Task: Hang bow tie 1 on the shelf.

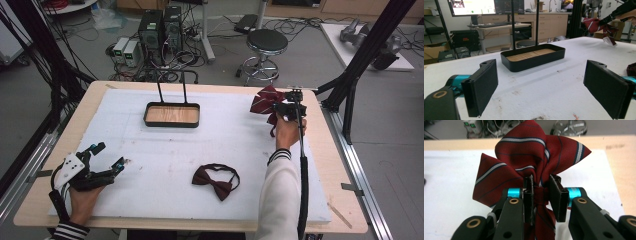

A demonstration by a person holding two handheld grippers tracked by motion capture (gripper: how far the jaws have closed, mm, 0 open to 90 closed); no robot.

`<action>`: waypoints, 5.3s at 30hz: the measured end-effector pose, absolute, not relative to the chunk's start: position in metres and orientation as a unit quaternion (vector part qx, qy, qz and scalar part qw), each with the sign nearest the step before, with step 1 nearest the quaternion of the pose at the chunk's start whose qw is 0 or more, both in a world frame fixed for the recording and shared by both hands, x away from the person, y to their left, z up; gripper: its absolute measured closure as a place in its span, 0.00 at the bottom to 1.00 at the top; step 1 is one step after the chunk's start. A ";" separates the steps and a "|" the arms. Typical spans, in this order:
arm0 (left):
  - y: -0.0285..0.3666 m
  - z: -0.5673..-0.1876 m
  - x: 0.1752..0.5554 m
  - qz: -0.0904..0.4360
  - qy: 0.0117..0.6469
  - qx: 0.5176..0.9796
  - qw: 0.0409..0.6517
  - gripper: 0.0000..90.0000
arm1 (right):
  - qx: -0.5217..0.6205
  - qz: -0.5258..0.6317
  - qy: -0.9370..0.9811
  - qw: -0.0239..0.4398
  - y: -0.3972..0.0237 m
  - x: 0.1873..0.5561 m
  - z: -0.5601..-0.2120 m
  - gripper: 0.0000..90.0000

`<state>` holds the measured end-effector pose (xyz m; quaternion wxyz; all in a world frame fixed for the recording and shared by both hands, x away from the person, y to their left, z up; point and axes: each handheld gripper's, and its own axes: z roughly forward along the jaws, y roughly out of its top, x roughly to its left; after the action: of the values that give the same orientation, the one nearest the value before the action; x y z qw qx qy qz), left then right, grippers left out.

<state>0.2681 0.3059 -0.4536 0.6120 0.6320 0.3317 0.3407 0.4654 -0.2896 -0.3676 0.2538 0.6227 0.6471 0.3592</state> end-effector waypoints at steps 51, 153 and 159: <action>0.305 -0.454 0.268 0.342 0.331 0.633 0.610 0.14 | 0.480 0.551 0.602 0.323 -0.267 0.427 -0.315 0.83; 0.306 -0.453 0.269 0.335 0.332 0.634 0.613 0.14 | 0.315 0.620 0.695 0.186 -0.078 0.441 -0.288 0.83; 0.306 -0.453 0.269 0.334 0.332 0.634 0.613 0.14 | 0.315 0.624 0.692 0.182 -0.073 0.447 -0.284 0.83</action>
<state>0.2695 0.3062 -0.4535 0.6134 0.6340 0.3316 0.3343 0.4470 -0.0731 -0.2838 0.1816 0.3146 0.6921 0.6237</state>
